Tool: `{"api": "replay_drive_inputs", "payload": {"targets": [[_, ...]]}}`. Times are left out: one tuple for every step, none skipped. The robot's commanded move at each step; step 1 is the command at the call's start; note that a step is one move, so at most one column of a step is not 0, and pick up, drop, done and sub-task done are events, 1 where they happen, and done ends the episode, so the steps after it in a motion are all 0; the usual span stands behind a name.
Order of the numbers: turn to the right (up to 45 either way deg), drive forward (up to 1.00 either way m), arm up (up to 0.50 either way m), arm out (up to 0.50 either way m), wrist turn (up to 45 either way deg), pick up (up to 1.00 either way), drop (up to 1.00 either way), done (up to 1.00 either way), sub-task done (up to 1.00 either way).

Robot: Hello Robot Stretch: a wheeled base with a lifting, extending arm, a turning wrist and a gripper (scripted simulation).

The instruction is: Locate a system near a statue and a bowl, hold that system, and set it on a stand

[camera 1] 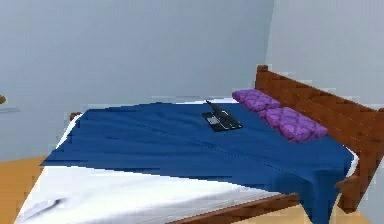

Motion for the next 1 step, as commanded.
{"api": "replay_drive_inputs", "payload": {"targets": [[0.0,0.00,0.00,0.00,27.0,0.00,0.00,0.00,0.00]]}}
